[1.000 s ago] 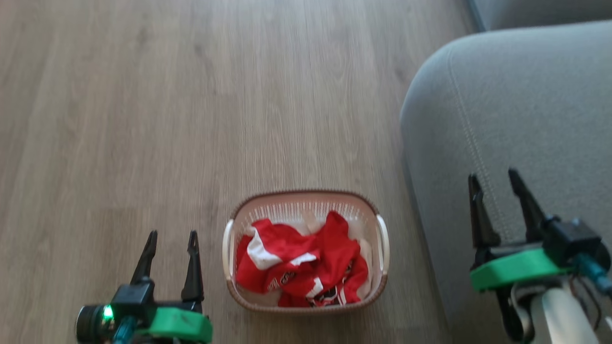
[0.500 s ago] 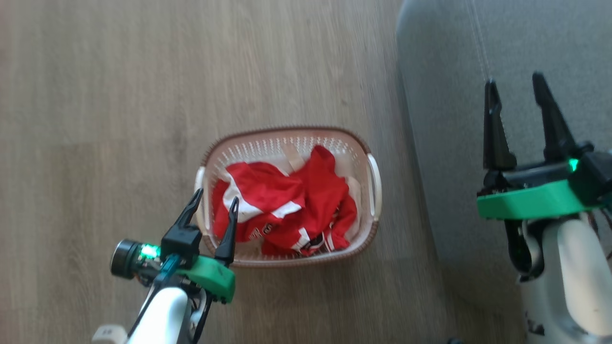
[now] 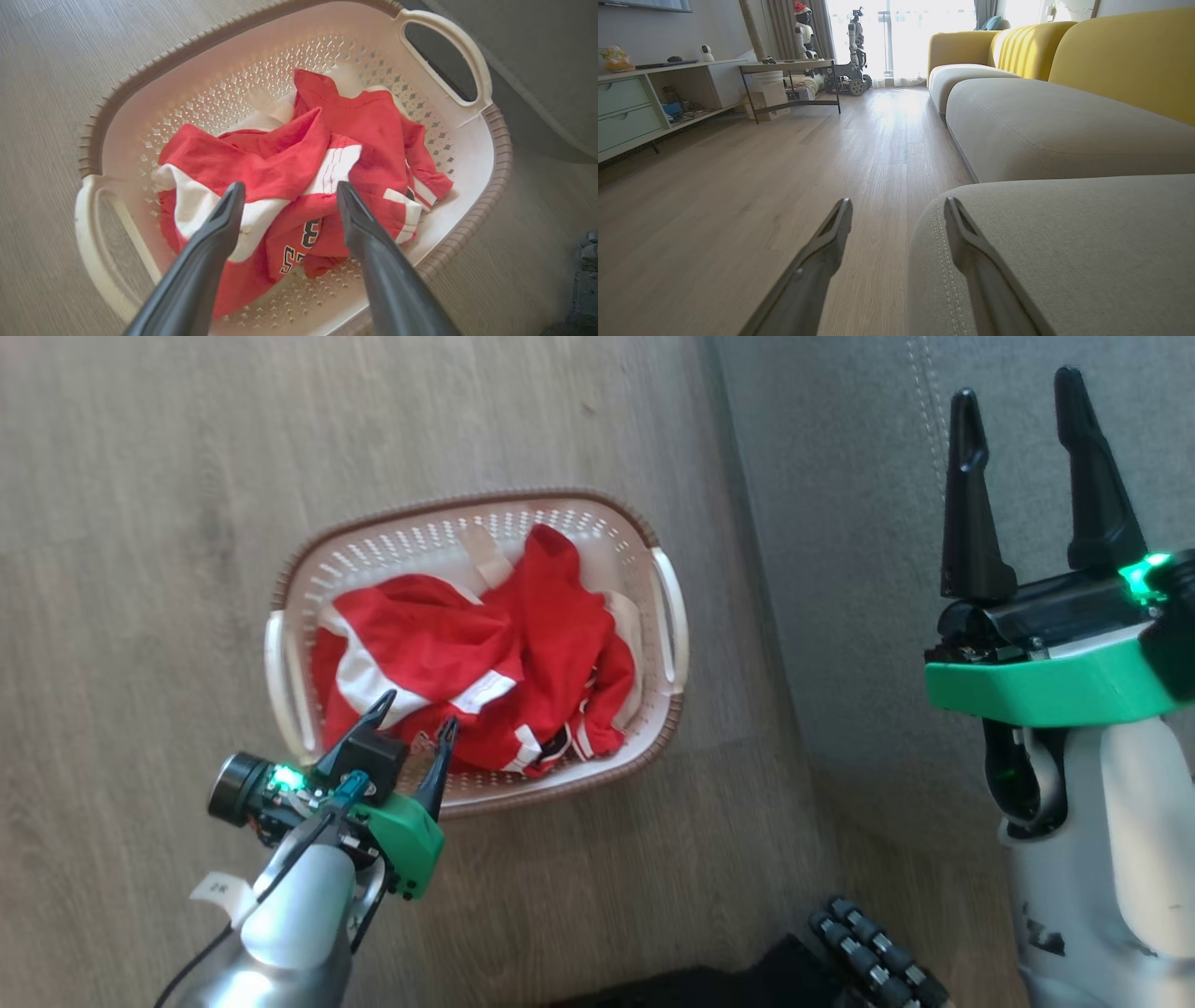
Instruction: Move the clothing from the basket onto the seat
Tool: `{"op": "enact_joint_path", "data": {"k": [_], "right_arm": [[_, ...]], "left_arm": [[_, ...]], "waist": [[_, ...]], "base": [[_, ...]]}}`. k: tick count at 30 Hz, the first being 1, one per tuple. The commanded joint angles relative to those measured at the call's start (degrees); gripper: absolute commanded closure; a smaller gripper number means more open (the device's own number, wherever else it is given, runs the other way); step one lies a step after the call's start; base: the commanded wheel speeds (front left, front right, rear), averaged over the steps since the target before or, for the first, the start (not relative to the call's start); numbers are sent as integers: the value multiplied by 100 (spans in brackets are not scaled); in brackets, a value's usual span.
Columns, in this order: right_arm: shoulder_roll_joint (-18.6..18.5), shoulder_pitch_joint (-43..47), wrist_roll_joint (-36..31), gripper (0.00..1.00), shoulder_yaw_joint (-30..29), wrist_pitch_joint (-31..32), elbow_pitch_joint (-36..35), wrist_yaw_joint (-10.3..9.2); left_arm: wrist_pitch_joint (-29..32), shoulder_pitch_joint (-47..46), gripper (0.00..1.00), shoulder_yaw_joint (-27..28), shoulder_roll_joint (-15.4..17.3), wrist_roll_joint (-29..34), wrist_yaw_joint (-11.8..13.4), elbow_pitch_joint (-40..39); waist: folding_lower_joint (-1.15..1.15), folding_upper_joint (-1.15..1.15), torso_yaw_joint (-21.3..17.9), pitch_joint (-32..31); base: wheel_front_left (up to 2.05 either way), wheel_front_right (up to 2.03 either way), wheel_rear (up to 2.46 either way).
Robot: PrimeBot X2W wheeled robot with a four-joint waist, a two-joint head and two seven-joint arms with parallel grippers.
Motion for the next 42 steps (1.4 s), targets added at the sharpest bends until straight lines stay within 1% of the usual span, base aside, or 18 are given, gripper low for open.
{"op": "enact_joint_path", "data": {"k": [1, 6, 11, 16, 21, 22, 23, 24, 25, 26, 33, 42], "right_arm": [[6, -58, 43, 0, 138, -37, -234, 42], [6, -125, 147, 0, 212, -37, -395, 42], [6, -146, 259, 0, 291, -37, -487, 42], [6, -184, 349, 0, 375, -37, -524, 42], [6, -203, 419, 0, 382, -37, -536, 42], [6, -207, 430, 0, 385, -37, -533, 42], [6, -210, 441, 0, 389, -37, -528, 42], [6, -213, 451, 0, 394, -37, -522, 42], [6, -214, 461, 0, 399, -37, -515, 42], [6, -215, 472, 0, 402, -37, -509, 42], [6, -196, 499, 0, 404, -37, -425, 42], [6, -71, 438, 0, 332, -37, -179, 42]], "left_arm": [[-6, 26, 0, 89, 154, 51, -4, -22], [83, -303, 0, -52, 278, 186, 28, 495], [143, -663, 0, -65, 382, 227, 229, 854], [362, -928, 0, -155, 473, 303, 335, 1207], [489, -1094, 0, -208, 479, 308, 437, 1435], [505, -1117, 10, -220, 475, 308, 459, 1472], [525, -1136, 43, -234, 463, 307, 474, 1505], [538, -1154, 65, -245, 447, 302, 484, 1531], [542, -1171, 93, -254, 432, 293, 488, 1553], [542, -1184, 100, -265, 417, 285, 482, 1571], [397, -1242, 100, -378, 291, 243, 401, 1619], [100, -1223, 100, -413, 48, 12, 226, 1415]], "waist": [[-1, 0, -150, 159], [-1, 0, -301, 366], [-1, 0, -417, 544], [-1, 0, -541, 690], [-1, 0, -615, 756], [-1, 0, -626, 758], [-1, 0, -635, 756], [-1, 0, -642, 751], [-1, 0, -646, 741], [-1, 0, -648, 729], [-1, 0, -607, 555], [-1, 0, -432, 68]], "base": [[0, 0, 0], [0, 0, 0], [0, 0, 0], [0, 0, 0], [0, 0, 0], [0, 0, 0], [0, 0, 0], [0, 0, 0], [0, 0, 0], [0, 0, 0], [0, 0, 0], [0, 0, 0]]}}
